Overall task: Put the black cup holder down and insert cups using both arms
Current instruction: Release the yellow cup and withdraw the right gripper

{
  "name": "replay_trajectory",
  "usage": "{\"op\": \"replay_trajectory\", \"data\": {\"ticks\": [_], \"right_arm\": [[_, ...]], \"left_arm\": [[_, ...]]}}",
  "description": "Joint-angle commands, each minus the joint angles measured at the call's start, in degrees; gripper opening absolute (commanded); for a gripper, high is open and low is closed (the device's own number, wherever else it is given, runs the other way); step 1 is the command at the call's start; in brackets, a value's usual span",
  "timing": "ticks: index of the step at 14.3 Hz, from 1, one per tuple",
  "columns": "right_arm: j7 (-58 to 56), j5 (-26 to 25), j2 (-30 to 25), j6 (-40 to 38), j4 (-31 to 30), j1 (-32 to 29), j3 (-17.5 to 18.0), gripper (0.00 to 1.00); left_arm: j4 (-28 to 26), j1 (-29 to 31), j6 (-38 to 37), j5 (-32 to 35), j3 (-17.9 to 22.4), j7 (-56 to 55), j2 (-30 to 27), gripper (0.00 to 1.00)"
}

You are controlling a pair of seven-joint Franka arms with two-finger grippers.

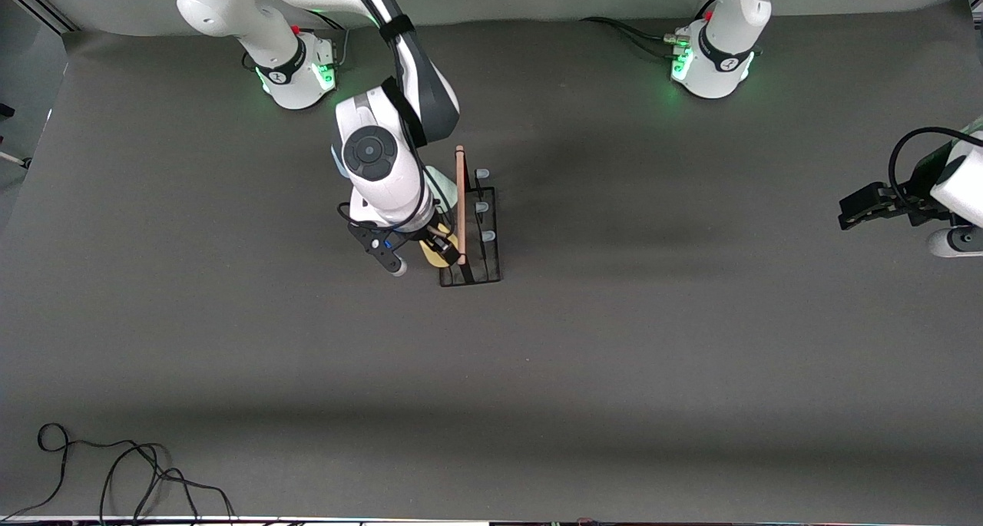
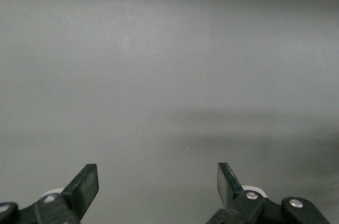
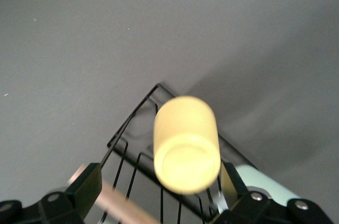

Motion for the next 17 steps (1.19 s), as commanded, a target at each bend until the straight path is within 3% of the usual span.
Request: {"op": "replay_trajectory", "data": {"ticks": [1, 4, 6, 10, 11, 12, 15, 17], "right_arm": [[1.12, -0.18, -0.96, -14.49, 10.96, -0.31, -4.73, 1.00], [-2.29, -0.27, -2.53, -27.34, 19.07, -0.13, -10.44, 1.00], [-7.03, -2.62, -5.78, -29.92, 18.91, 0.04, -12.21, 1.00], [-17.05, -10.97, -13.24, -32.65, 16.90, -0.91, -12.39, 1.00], [-18.64, -13.69, -16.83, -32.22, 15.23, -3.36, -10.74, 1.00], [-20.92, -16.76, -20.09, -32.21, 14.00, -6.69, -6.46, 1.00], [-28.48, -25.30, -27.66, -32.21, 10.57, -26.52, 12.69, 1.00], [-35.32, -25.67, -30.22, -32.56, 9.24, -37.78, 20.79, 1.00]], "left_arm": [[0.52, -0.37, -0.01, 0.55, 0.21, 0.67, 0.16, 1.00], [0.44, -0.19, 0.07, 0.55, 0.29, 0.76, 0.16, 1.00], [0.44, -0.19, 0.07, 0.55, 0.29, 0.85, 0.16, 1.00], [0.44, -0.36, 0.16, 0.55, 0.21, 0.85, 0.16, 1.00], [0.44, -0.54, 0.16, 0.55, 0.21, 0.76, 0.16, 1.00], [0.44, -0.80, 0.16, 0.55, 0.21, 0.32, 0.16, 1.00], [0.52, -1.07, 0.16, 0.55, 0.12, -0.03, 0.16, 1.00], [0.52, -1.07, 0.16, 0.55, 0.03, -0.03, 0.16, 1.00]]}}
